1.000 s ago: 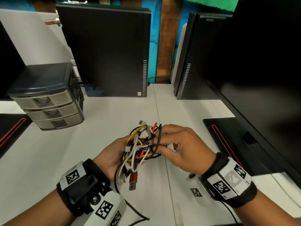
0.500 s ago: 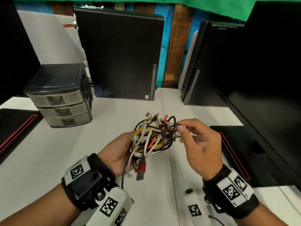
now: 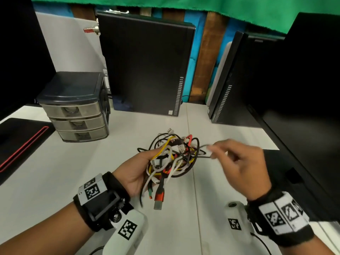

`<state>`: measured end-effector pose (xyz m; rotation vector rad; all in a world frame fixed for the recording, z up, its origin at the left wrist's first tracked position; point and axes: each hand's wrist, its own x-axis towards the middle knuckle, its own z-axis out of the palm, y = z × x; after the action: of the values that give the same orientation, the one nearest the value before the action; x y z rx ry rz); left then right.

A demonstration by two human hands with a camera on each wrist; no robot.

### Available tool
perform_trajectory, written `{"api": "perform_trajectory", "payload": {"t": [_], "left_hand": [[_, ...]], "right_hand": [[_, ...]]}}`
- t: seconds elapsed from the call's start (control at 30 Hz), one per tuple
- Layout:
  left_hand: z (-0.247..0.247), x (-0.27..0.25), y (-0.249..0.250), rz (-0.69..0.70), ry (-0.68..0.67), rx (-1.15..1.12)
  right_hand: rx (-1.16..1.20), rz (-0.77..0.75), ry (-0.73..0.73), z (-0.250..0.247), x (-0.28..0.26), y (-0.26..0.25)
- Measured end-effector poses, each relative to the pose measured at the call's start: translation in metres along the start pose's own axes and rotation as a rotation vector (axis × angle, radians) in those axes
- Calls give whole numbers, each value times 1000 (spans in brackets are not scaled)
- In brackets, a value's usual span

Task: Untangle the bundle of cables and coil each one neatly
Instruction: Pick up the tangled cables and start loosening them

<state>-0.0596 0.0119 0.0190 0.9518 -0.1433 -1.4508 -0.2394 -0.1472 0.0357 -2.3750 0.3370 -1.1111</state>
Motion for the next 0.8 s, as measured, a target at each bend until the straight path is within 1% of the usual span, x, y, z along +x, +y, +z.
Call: {"api": "perform_trajectory", "payload": {"t": [0.07,0.1,0.13,0.17,0.2,0.3,0.37,0.43,0.47,0.53,0.6,0.67,0.73,0.77,0.8], "left_hand": [[-1,-2,1,16,-6,-18],[0,-3,2,9,-13,-24],[-1,-3,2,-5,-20,-12],[-1,-2,1,-17,-25,9],[-1,-1,0,-24,-19,13],[-1,1,-1,10,-4,-66],[1,2,-2,28,10,-91],[-2,5,-4,38,19,-98],[-1,5,-5,36,25,-96],[-2,7,-7,28,49,-84],[-2,7,-10,-4,55,-49],[-1,6,-11,-37,68,-10],[-3,6,-10,-38,78,4],[-6,6,-8,-20,90,13],[-8,7,-6,7,99,21]], "right_hand": [[77,323,204,-1,5,19],[119,477,253,-1,5,29],[147,571,263,-2,4,37],[136,586,236,-2,2,42],[106,548,191,-2,0,42],[49,333,52,0,-3,25],[9,162,38,1,0,10],[-93,-6,34,5,-2,2],[-148,-57,16,7,-4,1],[-244,-84,-18,11,-7,0],[-280,-79,-42,11,-8,1],[-289,-128,-53,10,-9,6],[-312,-181,-96,6,-9,12],[-317,-175,-92,1,-7,16],[-313,-137,-45,-6,-4,21]]}}
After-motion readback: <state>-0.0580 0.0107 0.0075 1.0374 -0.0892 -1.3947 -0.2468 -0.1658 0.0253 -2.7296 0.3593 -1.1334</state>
